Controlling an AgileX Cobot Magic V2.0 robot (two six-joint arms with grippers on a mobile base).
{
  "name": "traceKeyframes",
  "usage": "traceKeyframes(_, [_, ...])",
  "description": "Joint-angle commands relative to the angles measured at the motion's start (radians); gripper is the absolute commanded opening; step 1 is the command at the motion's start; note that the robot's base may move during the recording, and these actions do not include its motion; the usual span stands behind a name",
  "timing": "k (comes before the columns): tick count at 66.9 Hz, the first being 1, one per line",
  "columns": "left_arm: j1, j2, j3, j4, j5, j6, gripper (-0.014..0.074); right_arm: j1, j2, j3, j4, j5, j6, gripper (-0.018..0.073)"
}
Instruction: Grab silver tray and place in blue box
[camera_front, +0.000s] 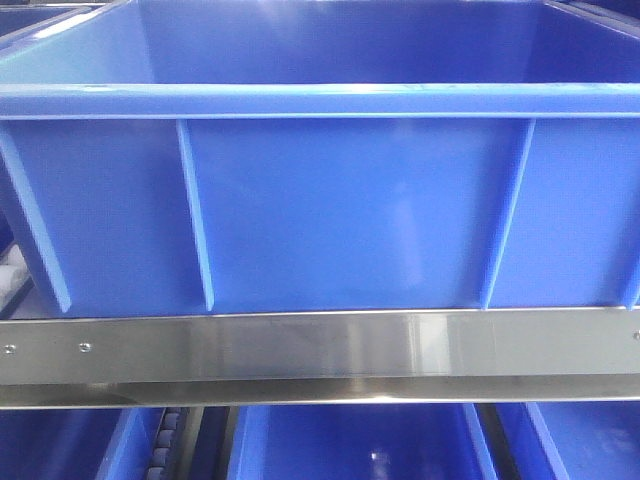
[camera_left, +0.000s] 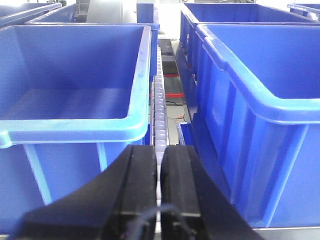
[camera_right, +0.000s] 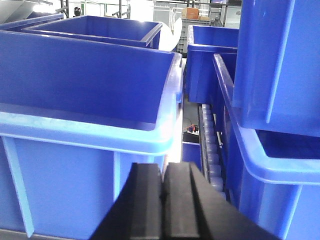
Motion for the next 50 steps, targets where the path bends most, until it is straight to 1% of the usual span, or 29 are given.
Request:
traceKeyframes(1, [-0.007, -0.014, 0.018, -0.004, -0.092, 0.002, 0.0014, -0.006, -0.02, -0.019, 0.001, -0.096, -0.007, 0.0048])
traceKeyframes(50, [-0.007, -0.014, 0.018, -0.004, -0.092, 0.002, 0.0014, -0.006, -0.02, -0.019, 0.001, -0.096, -0.007, 0.0048])
